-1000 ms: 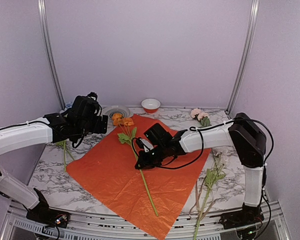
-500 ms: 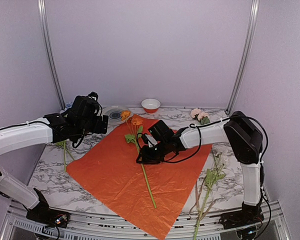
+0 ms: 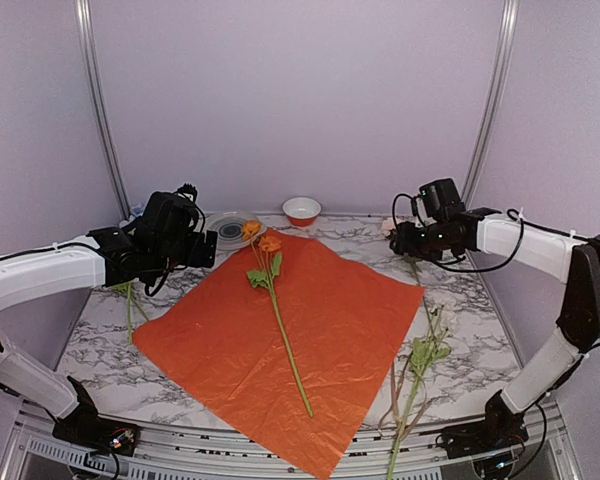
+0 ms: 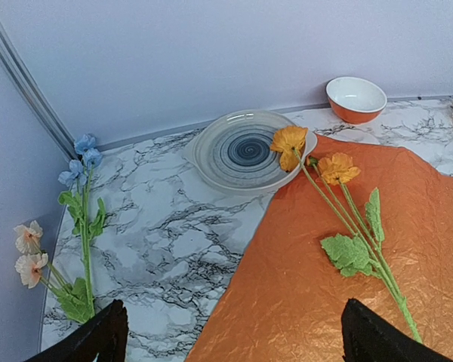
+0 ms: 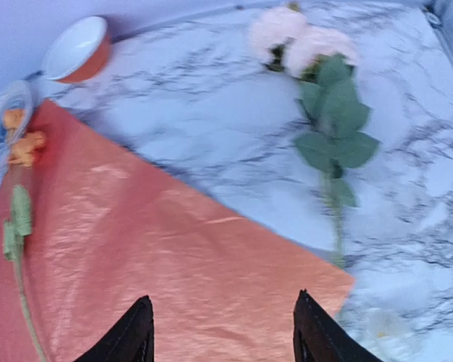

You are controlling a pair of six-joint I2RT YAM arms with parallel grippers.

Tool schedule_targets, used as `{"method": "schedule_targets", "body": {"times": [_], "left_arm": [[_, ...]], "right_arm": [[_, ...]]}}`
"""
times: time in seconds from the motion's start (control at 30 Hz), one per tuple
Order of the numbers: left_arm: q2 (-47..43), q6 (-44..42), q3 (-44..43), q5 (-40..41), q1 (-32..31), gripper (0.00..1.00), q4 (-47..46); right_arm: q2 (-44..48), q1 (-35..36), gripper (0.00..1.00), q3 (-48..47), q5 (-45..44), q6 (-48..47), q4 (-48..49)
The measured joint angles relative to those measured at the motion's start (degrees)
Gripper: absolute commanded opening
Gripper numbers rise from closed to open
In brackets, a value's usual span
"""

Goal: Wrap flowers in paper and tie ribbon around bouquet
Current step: Pick up the fake flower from the corner of the board.

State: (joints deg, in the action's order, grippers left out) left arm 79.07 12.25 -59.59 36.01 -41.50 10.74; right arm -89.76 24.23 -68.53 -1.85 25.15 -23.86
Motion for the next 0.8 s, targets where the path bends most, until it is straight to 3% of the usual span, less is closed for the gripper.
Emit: {"method": "schedule_targets", "body": {"times": [0.1, 0.27, 0.43, 0.67, 0.8], "left_arm": [[0.0, -0.42, 0.0, 0.04, 0.0, 0.99, -0.02], [0.0, -1.01, 0.0, 0.09, 0.0, 0.99, -0.04], [0.0, -1.22, 0.0, 0.09, 0.0, 0.99, -0.11], [0.07, -1.6, 0.0, 0.09, 0.0, 0.99, -0.13], [0.44, -2.08, 0.0, 0.13, 0.0, 0.99, -0.17]], "right_arm": [[-2.86, -9.64, 0.68, 1.53, -0.31, -2.91, -1.44], [-13.7, -13.79, 0.63, -1.33, -0.37, -7.41, -4.46], [-23.58, -14.78, 0.37, -8.55, -1.42, -11.28, -6.05], [-29.0, -14.84, 0.0, -14.08, -6.14, -15.41, -6.67], [-29.29, -14.86, 0.0, -14.16, -11.58, -16.9, -7.08]]}}
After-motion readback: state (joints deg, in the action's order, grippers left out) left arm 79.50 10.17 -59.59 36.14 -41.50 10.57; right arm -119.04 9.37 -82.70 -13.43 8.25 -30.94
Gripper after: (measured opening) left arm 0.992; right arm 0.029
